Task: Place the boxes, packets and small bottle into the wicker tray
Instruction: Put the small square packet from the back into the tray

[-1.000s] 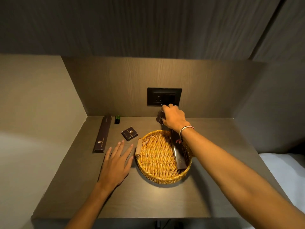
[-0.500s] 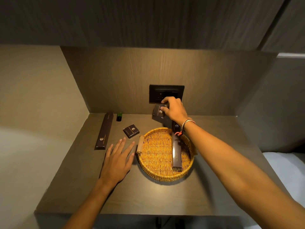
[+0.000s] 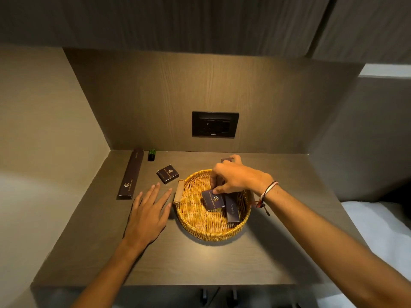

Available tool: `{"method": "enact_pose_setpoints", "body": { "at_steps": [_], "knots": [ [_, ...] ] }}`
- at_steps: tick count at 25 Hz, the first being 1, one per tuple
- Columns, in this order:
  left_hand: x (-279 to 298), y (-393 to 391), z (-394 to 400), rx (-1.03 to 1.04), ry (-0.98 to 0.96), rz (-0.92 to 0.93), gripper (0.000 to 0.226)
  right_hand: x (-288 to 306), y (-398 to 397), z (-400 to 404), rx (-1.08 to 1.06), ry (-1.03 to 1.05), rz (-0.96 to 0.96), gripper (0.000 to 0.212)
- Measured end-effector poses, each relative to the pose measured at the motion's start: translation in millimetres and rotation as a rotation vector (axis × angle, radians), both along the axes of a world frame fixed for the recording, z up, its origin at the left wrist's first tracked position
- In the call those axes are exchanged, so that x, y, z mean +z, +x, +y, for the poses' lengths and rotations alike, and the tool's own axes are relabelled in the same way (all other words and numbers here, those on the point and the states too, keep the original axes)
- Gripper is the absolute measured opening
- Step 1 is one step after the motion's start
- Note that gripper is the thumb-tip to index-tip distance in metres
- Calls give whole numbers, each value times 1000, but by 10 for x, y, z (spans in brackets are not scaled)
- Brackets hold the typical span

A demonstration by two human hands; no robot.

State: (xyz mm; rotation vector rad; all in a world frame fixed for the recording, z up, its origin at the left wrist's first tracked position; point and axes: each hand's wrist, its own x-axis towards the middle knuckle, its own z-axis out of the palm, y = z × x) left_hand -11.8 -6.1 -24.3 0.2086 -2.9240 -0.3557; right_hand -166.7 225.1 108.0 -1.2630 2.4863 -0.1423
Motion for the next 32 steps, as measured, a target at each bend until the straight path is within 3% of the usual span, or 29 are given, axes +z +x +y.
{"method": "enact_pose_setpoints", "body": {
  "at_steps": [12,18,21,24,26,29,32],
  "knots": [
    [-69,-18,-37,6,-8,-14,59,-142,138,101,144,107,107,5],
    [-50,-22,-23,11,10,-14,62,-86,175,42,172,180,-72,14],
    [-35,-16,-21,11,30,-10,70,-42,136,31,61,88,-74,22],
    [-13,-10,-13,10,49,-1,77,-13,23,3,-89,-102,230,33],
    [3,-11,-5,10,56,2,78,-1,-101,-23,-252,-117,376,46],
    [13,-9,-6,14,54,1,78,0,-277,-55,-411,-4,221,60],
    [13,-13,-12,12,53,-8,78,-58,-335,-67,-443,-29,102,51]
  ]
}}
